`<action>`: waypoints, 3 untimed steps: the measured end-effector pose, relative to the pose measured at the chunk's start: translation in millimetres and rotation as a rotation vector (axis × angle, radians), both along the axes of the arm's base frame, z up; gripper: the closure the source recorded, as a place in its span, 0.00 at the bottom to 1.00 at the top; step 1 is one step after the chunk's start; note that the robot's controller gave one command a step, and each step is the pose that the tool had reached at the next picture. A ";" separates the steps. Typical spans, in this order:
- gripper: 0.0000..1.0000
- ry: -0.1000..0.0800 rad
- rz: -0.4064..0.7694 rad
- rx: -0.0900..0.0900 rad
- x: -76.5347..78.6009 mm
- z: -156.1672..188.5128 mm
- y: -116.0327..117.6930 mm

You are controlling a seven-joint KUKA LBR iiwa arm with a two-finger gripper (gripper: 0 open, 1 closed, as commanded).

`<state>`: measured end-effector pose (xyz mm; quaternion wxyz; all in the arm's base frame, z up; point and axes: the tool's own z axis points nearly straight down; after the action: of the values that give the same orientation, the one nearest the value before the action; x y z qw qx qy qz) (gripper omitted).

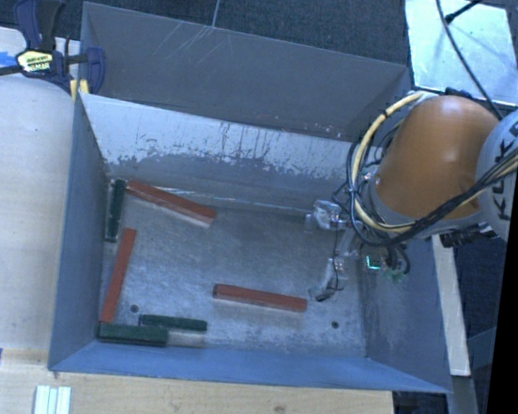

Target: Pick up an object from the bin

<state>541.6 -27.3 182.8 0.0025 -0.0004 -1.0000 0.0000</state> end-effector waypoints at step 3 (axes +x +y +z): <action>0.00 -0.010 0.008 0.001 -14.5 -72.8 83.9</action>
Offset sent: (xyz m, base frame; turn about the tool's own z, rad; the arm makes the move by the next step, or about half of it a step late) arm -0.0139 0.0558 -0.1128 -0.0444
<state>527.1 56.6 110.1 -0.0027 0.0037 -1.0000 -0.0004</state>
